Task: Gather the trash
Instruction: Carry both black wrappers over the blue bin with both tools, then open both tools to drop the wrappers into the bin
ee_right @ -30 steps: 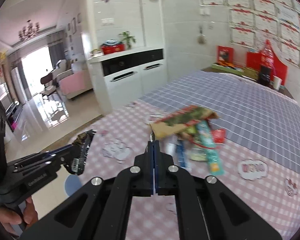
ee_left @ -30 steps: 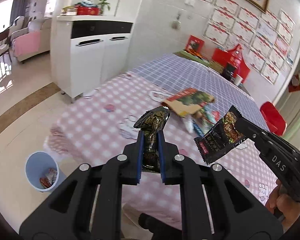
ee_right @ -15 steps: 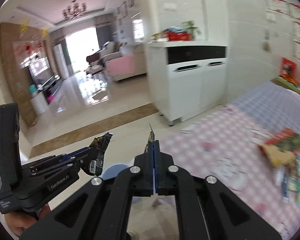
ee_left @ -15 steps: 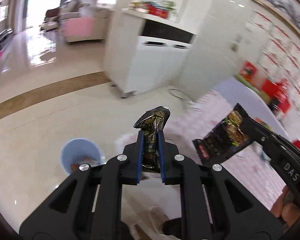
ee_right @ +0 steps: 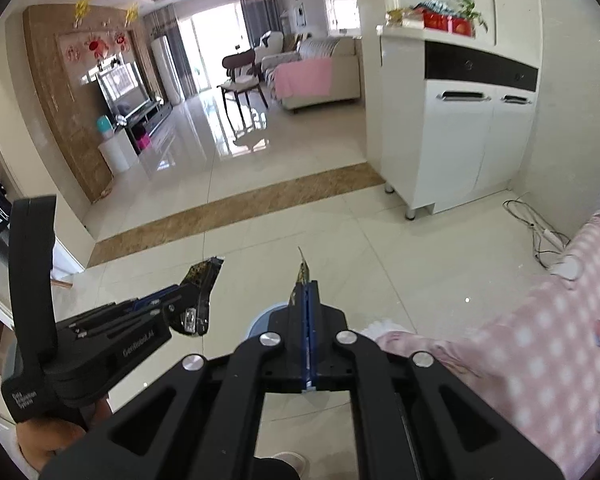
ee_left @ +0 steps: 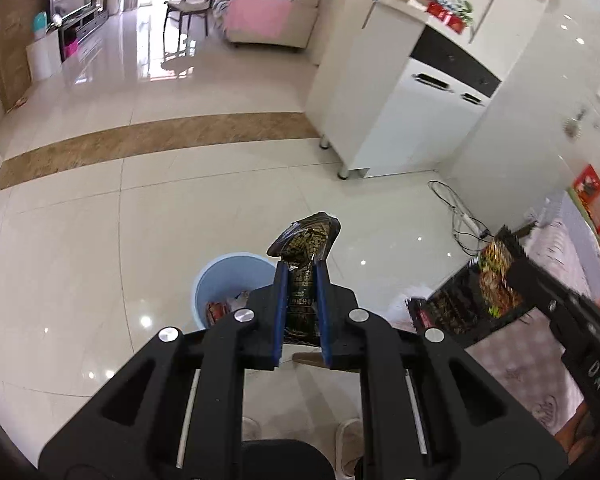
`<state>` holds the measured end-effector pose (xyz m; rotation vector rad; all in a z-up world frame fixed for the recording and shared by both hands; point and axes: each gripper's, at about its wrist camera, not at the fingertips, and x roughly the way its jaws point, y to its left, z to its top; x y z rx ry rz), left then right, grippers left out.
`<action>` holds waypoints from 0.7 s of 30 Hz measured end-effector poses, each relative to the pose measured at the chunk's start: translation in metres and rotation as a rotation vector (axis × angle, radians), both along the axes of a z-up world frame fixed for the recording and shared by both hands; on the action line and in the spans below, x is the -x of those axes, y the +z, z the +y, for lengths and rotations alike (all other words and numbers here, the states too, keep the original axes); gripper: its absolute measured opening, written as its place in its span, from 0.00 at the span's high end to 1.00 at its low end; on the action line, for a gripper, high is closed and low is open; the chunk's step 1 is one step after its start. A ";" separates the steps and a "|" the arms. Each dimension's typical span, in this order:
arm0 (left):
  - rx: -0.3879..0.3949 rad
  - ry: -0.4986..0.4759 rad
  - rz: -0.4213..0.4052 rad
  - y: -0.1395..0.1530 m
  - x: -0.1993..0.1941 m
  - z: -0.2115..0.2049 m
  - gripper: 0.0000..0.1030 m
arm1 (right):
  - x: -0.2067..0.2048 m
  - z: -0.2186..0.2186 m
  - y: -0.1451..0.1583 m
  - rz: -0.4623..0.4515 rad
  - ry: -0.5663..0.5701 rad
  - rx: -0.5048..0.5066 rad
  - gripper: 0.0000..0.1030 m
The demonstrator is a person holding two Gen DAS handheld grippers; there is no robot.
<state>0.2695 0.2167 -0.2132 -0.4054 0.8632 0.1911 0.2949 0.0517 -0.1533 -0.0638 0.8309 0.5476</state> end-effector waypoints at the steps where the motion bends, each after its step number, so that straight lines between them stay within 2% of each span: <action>1: 0.004 0.005 0.002 -0.003 -0.005 0.002 0.86 | -0.005 0.005 -0.007 0.011 0.000 0.003 0.98; 3: 0.015 0.025 0.011 -0.008 -0.018 0.009 0.82 | -0.012 0.009 -0.016 0.028 -0.001 0.004 0.98; 5: 0.019 0.056 0.017 -0.013 -0.020 0.016 0.69 | -0.020 0.016 -0.026 0.043 -0.003 0.010 0.98; 6: 0.016 0.058 0.012 -0.014 -0.022 0.018 0.42 | -0.022 0.019 -0.030 0.047 -0.004 0.014 0.98; 7: -0.008 0.068 0.002 -0.014 -0.023 0.020 0.32 | -0.025 0.022 -0.034 0.055 -0.003 0.019 0.98; 10: -0.052 0.062 0.013 -0.015 -0.025 0.021 0.32 | -0.032 0.030 -0.047 0.073 0.003 0.030 0.98; 21: -0.032 0.123 0.033 -0.021 -0.012 0.040 0.32 | -0.033 0.054 -0.067 0.099 0.041 0.049 0.98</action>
